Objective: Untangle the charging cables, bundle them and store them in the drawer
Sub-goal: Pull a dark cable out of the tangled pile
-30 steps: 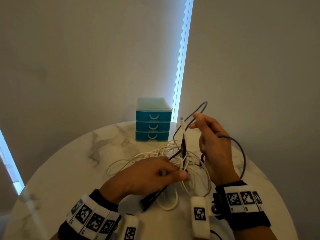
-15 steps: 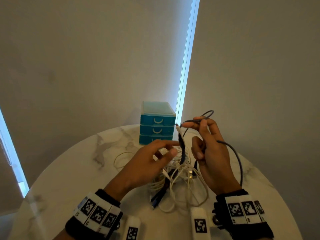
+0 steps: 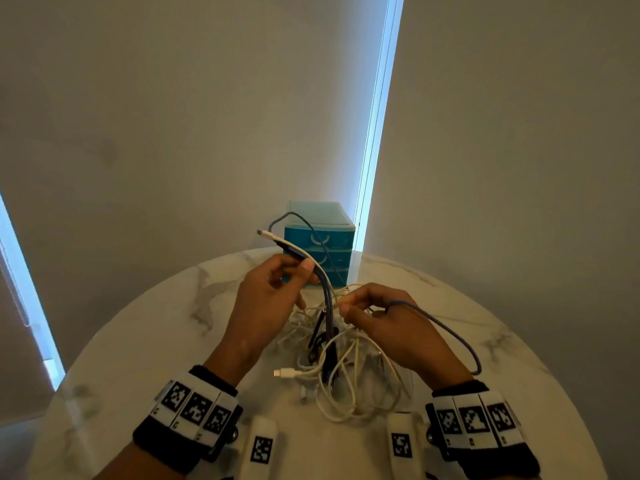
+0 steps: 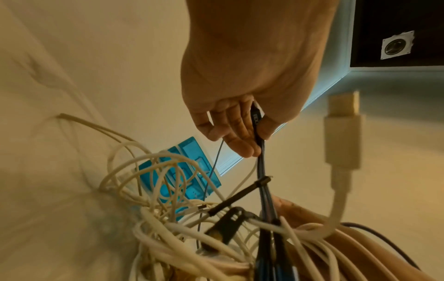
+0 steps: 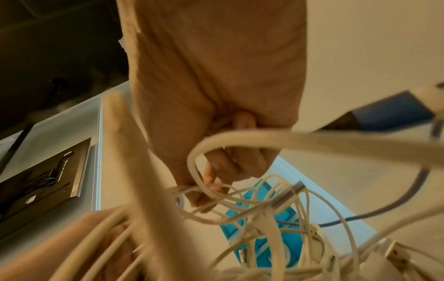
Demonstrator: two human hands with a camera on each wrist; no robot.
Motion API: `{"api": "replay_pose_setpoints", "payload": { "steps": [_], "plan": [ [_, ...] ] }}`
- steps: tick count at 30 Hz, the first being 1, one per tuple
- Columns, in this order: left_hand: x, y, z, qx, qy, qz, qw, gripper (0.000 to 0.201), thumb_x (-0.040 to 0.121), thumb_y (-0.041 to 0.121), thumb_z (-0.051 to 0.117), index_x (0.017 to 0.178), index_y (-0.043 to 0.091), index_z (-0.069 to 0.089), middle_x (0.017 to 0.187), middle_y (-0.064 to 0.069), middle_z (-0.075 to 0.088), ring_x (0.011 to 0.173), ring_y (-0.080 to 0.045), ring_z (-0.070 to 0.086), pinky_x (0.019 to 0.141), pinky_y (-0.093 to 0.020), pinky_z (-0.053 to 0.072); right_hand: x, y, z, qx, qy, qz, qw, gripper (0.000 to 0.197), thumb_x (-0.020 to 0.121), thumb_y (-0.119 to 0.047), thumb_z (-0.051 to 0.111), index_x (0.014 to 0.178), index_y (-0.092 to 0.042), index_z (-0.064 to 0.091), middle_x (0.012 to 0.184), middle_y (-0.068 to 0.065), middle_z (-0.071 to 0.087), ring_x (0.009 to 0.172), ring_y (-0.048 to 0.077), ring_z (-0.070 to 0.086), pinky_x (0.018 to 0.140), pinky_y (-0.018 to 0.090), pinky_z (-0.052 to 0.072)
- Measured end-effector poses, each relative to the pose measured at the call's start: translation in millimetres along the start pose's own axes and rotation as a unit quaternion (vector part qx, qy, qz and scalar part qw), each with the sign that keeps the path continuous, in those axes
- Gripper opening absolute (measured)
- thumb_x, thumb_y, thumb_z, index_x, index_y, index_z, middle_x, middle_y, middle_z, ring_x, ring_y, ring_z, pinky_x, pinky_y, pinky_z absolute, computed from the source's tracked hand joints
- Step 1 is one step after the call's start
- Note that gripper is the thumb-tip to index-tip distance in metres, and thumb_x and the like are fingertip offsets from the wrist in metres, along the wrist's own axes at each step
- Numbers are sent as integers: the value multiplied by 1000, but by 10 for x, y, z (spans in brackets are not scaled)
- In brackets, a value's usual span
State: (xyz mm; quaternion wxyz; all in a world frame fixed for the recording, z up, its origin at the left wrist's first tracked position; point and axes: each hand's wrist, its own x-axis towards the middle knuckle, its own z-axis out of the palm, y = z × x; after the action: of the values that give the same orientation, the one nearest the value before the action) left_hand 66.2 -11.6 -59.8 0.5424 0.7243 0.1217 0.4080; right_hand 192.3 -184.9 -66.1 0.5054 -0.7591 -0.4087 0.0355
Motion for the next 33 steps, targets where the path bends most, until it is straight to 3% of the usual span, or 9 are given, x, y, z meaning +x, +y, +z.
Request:
{"api": "replay_pose_setpoints", "payload": {
  "steps": [6,9,12,18,22,24,27,30,33],
  "plan": [
    [13,29,10,-106,-74,-67,989,27,113,28,51,119,12,72,107,-6,81,81,-20,73,64,-25,50,-45,-111,45,23,-37,-22,999,25,104,-51,63,129,-49,63,84,-3,80,84,5,76,72,10,55],
    [51,-17,5,-136,-81,-83,984,29,114,24,47,118,9,71,106,-13,80,81,-22,73,62,-29,48,-42,-83,62,8,-69,-38,997,27,106,-51,60,103,-30,76,82,2,79,83,9,76,83,24,56],
    [111,-25,-26,-168,-38,-121,978,32,114,23,41,115,6,68,101,-13,80,81,-22,72,62,-32,46,-38,-64,-11,21,-42,0,999,47,108,-53,53,87,-16,74,82,3,78,72,5,71,76,25,51],
    [243,81,-305,-380,36,-146,913,31,114,24,37,99,16,63,96,-3,78,86,-22,73,81,-38,55,50,56,-198,119,57,124,984,80,113,-59,21,90,-4,75,80,18,80,38,-2,55,40,8,38],
    [366,207,-519,-453,55,-108,883,28,111,22,38,98,18,62,100,-2,75,91,-22,76,87,-38,58,45,166,-197,73,103,135,983,49,112,-55,42,108,-18,74,79,3,82,52,-3,60,62,25,42],
    [431,317,-651,-439,32,-99,892,26,110,22,37,99,19,60,95,-1,70,86,-20,73,81,-35,57,66,204,-311,67,162,150,973,43,110,-57,48,111,-21,71,73,0,80,73,6,65,76,34,48],
    [519,464,-909,-324,-19,-100,941,29,110,25,33,102,17,60,75,2,51,65,-15,55,69,-32,43,101,106,-540,38,167,189,967,46,105,-55,59,100,-13,78,67,2,61,67,18,54,64,33,42],
    [629,498,-1195,-129,-36,-73,988,42,113,26,31,111,9,68,66,4,36,56,-11,36,58,-26,33,165,-151,-742,-86,19,235,968,55,100,-68,57,90,-18,78,82,0,57,74,20,53,63,32,44],
    [767,477,-1510,-15,-32,-45,998,49,114,23,30,107,6,76,60,7,35,54,-8,30,48,-18,27,284,-381,-958,-263,-133,246,923,68,99,-79,41,101,-22,79,109,6,64,100,26,60,84,37,51]
  ]
}}
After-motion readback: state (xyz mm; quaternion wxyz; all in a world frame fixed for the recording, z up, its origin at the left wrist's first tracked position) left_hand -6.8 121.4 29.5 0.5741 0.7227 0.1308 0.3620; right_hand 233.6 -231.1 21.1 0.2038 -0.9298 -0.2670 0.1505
